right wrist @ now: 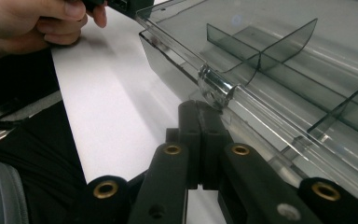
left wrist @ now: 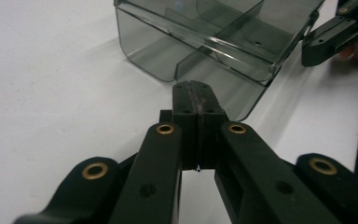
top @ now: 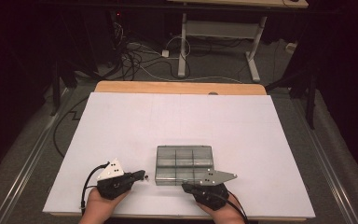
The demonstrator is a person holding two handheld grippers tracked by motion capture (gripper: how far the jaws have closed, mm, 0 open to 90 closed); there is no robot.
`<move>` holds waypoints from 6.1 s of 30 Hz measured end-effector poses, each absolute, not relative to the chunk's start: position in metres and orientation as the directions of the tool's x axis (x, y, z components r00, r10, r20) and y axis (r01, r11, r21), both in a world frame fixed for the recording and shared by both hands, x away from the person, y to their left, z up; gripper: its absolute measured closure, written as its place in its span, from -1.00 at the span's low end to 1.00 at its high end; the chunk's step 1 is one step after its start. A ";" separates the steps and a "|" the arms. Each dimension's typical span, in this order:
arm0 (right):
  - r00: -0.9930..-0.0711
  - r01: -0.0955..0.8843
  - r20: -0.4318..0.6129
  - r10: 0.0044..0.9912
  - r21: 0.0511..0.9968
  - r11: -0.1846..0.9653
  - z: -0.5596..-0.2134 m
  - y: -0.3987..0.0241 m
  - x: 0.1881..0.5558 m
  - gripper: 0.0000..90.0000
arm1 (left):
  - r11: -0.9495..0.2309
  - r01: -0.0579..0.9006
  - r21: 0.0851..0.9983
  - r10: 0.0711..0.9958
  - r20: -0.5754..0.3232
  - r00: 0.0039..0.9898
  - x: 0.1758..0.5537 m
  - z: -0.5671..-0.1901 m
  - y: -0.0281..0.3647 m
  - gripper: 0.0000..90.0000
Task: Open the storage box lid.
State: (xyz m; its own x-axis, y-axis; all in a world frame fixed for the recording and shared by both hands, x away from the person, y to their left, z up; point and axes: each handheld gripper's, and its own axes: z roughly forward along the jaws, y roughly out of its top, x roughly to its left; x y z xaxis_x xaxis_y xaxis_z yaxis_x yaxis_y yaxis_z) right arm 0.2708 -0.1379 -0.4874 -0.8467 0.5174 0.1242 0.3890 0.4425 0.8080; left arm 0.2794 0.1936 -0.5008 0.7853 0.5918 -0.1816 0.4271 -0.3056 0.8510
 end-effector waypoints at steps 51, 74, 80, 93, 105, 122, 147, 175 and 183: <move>-0.848 0.320 0.072 0.525 0.860 0.398 -0.462 -0.136 0.272 1.00 | -0.280 0.414 0.866 0.530 -0.220 0.819 0.282 -0.487 0.163 0.94; -0.784 0.321 0.030 0.621 0.875 0.363 -0.452 -0.186 0.262 1.00 | -0.246 0.387 0.888 0.530 -0.211 0.821 0.300 -0.478 0.153 0.94; -0.715 0.372 0.030 0.699 0.862 0.344 -0.458 -0.217 0.270 1.00 | -0.244 0.374 0.894 0.535 -0.198 0.821 0.305 -0.475 0.151 0.94; -0.709 0.428 0.060 0.703 0.828 0.362 -0.474 -0.220 0.280 1.00 | -0.241 0.364 0.900 0.547 -0.184 0.817 0.312 -0.473 0.148 0.94; -0.708 0.406 0.032 0.705 0.836 0.369 -0.468 -0.221 0.280 1.00 | -0.226 0.363 0.904 0.562 -0.183 0.807 0.320 -0.470 0.150 0.94; -0.653 0.413 0.041 0.757 0.856 0.311 -0.469 -0.227 0.321 1.00 | -0.234 0.352 0.906 0.558 -0.171 0.812 0.337 -0.467 0.143 0.94; -0.638 0.337 0.014 0.770 0.904 0.263 -0.445 -0.198 0.380 1.00 | -0.220 0.364 0.905 0.586 -0.176 0.791 0.354 -0.466 0.142 0.94; -0.648 0.311 0.039 0.761 0.925 0.217 -0.436 -0.196 0.388 1.00 | -0.207 0.375 0.904 0.603 -0.184 0.776 0.365 -0.464 0.141 0.94; -0.645 0.317 0.046 0.763 0.924 0.212 -0.438 -0.196 0.392 1.00 | -0.206 0.384 0.900 0.610 -0.189 0.770 0.368 -0.465 0.142 0.94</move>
